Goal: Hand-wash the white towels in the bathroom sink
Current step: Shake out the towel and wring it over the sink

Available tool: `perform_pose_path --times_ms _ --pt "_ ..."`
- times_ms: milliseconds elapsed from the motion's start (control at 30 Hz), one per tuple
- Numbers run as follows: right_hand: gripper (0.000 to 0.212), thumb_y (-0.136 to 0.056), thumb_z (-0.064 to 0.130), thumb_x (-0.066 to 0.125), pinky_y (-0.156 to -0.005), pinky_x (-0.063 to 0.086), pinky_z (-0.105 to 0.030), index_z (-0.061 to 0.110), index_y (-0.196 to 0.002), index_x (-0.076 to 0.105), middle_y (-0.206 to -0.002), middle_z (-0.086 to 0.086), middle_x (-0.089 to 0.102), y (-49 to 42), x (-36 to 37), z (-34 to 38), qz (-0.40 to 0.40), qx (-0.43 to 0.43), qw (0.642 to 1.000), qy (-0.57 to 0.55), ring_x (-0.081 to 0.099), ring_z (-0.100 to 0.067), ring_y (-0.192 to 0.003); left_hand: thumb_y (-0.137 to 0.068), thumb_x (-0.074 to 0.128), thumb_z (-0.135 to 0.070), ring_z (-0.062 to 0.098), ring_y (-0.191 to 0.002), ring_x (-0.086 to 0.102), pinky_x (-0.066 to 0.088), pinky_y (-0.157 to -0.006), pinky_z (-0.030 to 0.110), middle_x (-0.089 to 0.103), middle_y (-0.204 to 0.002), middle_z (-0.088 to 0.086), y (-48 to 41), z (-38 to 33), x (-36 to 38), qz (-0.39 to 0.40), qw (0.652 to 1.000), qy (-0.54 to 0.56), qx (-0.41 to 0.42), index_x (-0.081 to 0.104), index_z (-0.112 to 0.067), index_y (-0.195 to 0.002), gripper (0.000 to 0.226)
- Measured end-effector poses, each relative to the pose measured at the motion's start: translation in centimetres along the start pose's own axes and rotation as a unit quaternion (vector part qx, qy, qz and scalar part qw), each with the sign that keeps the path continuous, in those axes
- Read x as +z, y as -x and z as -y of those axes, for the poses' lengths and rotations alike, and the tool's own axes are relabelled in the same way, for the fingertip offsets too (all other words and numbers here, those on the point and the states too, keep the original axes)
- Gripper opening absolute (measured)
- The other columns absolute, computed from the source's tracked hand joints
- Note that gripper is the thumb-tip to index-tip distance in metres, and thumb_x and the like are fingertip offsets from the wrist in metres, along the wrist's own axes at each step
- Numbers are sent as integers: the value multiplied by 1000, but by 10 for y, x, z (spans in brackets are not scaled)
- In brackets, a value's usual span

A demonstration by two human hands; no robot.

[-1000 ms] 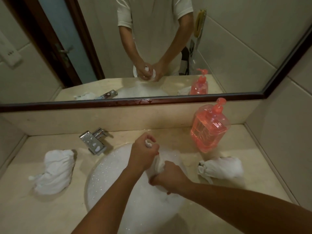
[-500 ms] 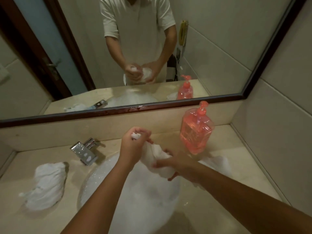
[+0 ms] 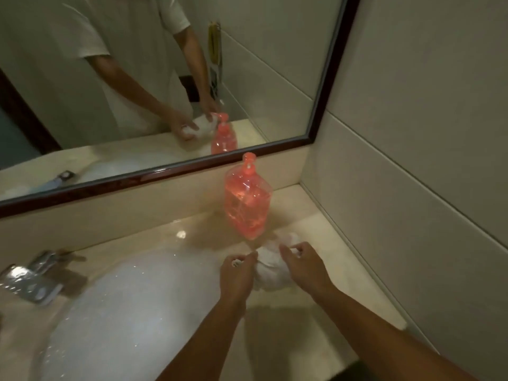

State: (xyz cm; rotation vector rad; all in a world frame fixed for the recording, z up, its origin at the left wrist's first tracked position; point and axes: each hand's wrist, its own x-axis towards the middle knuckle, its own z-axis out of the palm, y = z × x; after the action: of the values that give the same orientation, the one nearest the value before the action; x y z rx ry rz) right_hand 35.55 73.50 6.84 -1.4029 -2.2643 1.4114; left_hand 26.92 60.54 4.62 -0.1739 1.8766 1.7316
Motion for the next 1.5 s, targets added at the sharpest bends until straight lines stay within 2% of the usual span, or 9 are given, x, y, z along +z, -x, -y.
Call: perform_pose_path --times_ms 167,267,400,567,700,967,1200,1333,1500 --pt "41 -103 45 62 -84 46 -29 9 -123 66 -119 -10 70 -25 -1 -48 21 6 999 46 67 -28 -109 -90 76 -40 27 -80 73 62 -77 48 75 -85 10 0 49 34 -30 997 -69 -23 72 -13 -87 28" --pt "32 -102 37 64 -94 53 -35 12 -121 69 -119 -11 70 -39 -1 -61 9 7 998 61 67 -30 -112 -76 71 -64 22 -90 73 62 -85 50 75 -96 4 -9 71 47 -38 990 -133 -5 71 -15 -101 55" --pt "25 -99 34 63 -96 55 -40 18 -117 69 -116 -8 66 -45 -9 -65 4 -19 990 139 64 -29 -111 -86 82 -34 26 -94 65 57 -87 46 65 -95 1 -3 75 56 -72 978 -182 65 61 -14 -102 33" --pt "26 -101 31 60 -102 48 -42 19 -123 65 -123 -5 59 -45 -11 -34 24 -90 982 167 58 -25 -116 -84 74 -38 26 -73 67 49 -62 30 65 -75 -1 -9 58 43 -87 958 -237 139 67 -14 -78 26" --pt "20 -99 28 63 -96 51 -42 15 -114 67 -114 -4 63 -37 17 6 63 -161 977 125 61 -25 -107 -96 73 -26 13 -102 55 46 -93 28 58 -110 -1 -9 22 15 -116 936 -266 199 67 -15 -110 19" --pt "27 -103 27 64 -99 51 -35 12 -126 65 -121 -2 65 23 127 99 175 -279 937 113 60 -19 -112 -100 68 -30 6 -99 54 45 -93 25 57 -108 -10 -6 -17 -125 -196 898 -304 249 69 -18 -111 16" --pt "20 -102 23 62 -91 50 -31 13 -120 67 -117 -2 64 117 263 156 250 -320 904 129 59 -17 -106 -99 67 -16 11 -94 56 37 -83 19 58 -101 -5 16 -1 -289 -272 897 -259 231 69 -12 -104 8" --pt "19 -103 16 58 -82 46 -28 10 -119 67 -114 -4 66 160 341 183 286 -323 893 128 60 -17 -100 -99 65 -15 24 -96 62 49 -86 35 62 -104 5 19 14 -390 -318 892 -259 192 69 -10 -103 8" --pt "33 -104 16 56 -90 47 -29 8 -135 61 -129 -12 66 198 423 200 328 -301 885 138 63 -25 -115 -96 69 -23 32 -105 61 49 -94 44 60 -115 10 20 30 -483 -362 872 -310 116 68 -11 -110 18"
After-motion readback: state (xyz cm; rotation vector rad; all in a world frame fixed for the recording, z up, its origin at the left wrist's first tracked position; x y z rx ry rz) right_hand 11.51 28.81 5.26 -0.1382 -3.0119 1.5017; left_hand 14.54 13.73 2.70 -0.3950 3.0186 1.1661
